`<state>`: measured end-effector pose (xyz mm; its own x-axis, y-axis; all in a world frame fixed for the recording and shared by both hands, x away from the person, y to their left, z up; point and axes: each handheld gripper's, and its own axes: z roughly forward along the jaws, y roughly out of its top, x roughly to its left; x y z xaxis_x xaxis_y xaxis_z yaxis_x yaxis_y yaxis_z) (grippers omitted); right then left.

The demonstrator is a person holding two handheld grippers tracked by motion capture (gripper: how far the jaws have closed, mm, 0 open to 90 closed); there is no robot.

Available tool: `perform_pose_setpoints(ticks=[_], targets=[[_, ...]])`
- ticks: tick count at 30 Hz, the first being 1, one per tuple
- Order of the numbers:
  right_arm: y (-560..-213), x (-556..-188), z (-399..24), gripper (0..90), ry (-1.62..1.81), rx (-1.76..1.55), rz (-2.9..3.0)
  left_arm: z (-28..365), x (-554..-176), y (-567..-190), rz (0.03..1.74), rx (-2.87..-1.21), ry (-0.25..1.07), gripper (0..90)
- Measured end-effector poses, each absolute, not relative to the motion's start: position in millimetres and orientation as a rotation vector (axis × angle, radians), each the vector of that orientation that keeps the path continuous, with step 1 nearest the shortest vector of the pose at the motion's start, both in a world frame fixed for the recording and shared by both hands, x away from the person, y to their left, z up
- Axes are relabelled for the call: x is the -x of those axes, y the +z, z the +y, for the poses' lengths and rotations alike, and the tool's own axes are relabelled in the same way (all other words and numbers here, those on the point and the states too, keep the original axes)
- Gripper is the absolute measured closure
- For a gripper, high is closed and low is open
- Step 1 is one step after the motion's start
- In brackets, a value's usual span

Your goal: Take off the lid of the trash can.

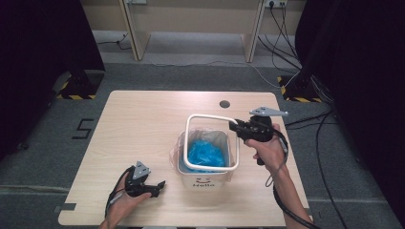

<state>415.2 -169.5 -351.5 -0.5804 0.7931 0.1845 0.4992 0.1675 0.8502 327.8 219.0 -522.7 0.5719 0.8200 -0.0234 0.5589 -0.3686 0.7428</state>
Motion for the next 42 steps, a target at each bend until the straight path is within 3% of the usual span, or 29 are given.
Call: perform_pose_setpoints(ticks=[12,30,42], targets=[[-366.1,-410.6,-241.3,76.1,1.358,-1.381,2.06,218.8,-328.1,-522.8,1.101,-2.073,0.462,13.5],[-398.6,-394.6,-304.3,76.2,1.205,-1.506,2.033,218.5,-328.3,-522.9,1.105,-2.071,0.464,13.5],[-442.9,-388.5,-332.0,76.2,1.106,-1.632,2.025,218.3,-328.5,-522.9,1.107,-2.07,0.465,13.4]])
